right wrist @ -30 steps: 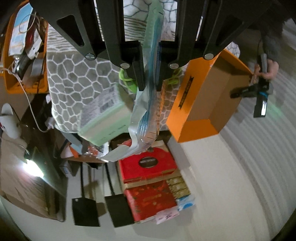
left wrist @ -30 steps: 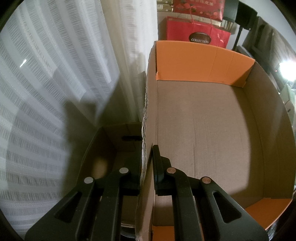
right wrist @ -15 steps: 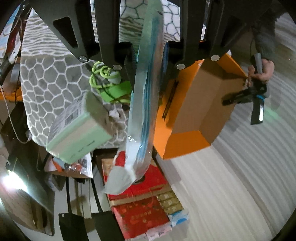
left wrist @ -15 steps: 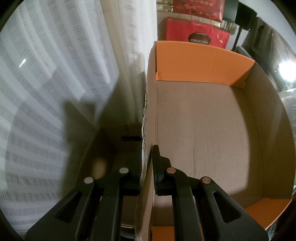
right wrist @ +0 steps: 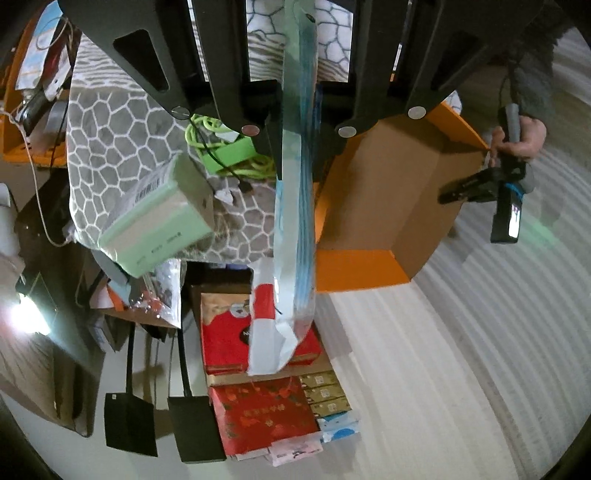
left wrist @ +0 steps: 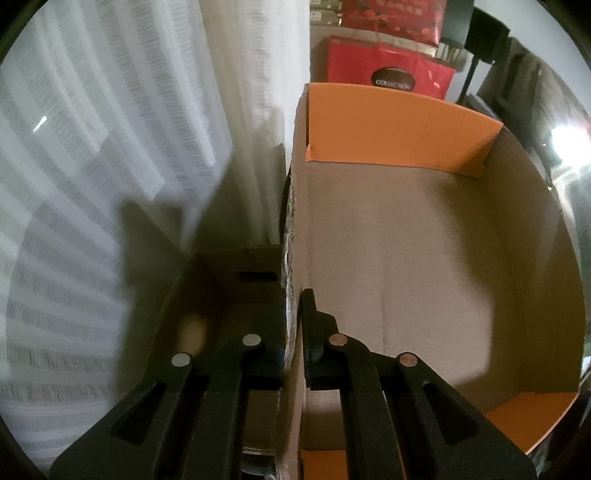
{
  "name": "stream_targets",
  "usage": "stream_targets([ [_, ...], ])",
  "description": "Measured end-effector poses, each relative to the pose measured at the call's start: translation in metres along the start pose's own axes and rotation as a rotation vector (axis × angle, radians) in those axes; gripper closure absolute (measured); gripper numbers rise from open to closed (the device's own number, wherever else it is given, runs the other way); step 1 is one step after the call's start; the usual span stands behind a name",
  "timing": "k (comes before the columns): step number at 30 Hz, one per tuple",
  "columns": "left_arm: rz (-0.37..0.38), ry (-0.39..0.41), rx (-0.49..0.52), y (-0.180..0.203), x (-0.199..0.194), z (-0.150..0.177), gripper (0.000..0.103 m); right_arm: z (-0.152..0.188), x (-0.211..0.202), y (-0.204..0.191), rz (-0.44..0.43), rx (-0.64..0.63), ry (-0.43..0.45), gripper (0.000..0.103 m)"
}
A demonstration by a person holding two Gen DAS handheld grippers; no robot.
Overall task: Organize objects
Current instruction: 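Lift the mask bag with the right tool and carry it over the box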
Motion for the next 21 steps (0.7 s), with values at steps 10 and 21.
stream_targets([
  [10,0.000,-0.001,0.004,0.001,0.001,0.000,0.097,-0.047,-0.015,-0.028,-0.045,-0.021,0.037,0.093],
  [21,-0.002,-0.004,0.005,0.002,-0.001,0.000,0.097,-0.075,0.034,-0.067,-0.103,-0.010,-0.016,0.093],
])
Point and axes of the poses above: each gripper's, at about its wrist camera, not at the fingertips, and x roughly the way its jaws point, y to its right, z to its underside, the point moved 3 cm from there along x, roughly the way its jaws point, and after that the axes turned 9 degrees about -x, right-handed, at the moved point
